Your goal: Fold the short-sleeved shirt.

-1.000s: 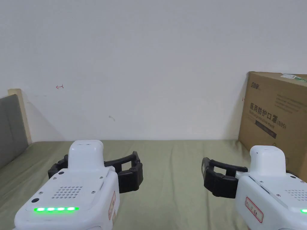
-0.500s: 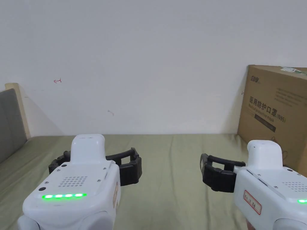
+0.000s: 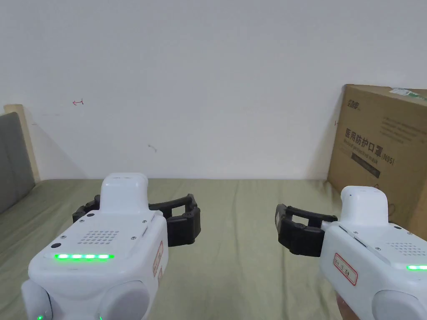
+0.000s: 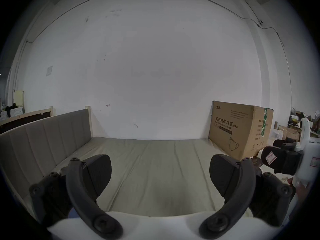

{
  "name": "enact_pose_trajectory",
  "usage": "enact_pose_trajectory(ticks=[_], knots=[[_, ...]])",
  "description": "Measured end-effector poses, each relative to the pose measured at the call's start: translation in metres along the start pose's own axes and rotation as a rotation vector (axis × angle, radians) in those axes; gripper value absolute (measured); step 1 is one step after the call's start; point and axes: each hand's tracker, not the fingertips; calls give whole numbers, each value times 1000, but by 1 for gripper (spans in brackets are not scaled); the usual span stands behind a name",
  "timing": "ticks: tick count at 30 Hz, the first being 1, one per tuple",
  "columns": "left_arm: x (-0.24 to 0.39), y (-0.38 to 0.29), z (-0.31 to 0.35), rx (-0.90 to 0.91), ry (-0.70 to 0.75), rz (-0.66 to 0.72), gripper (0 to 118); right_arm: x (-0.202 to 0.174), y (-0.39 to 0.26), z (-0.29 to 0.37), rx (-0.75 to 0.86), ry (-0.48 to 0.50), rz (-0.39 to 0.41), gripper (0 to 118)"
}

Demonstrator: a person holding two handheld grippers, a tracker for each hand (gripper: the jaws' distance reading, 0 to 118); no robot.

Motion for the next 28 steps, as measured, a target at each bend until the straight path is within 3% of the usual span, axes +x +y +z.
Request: enact_pose_trajectory(ticks=[28], knots=[[-2, 0, 0, -37, 23, 47, 114, -4, 2, 8, 0, 5, -2, 118]])
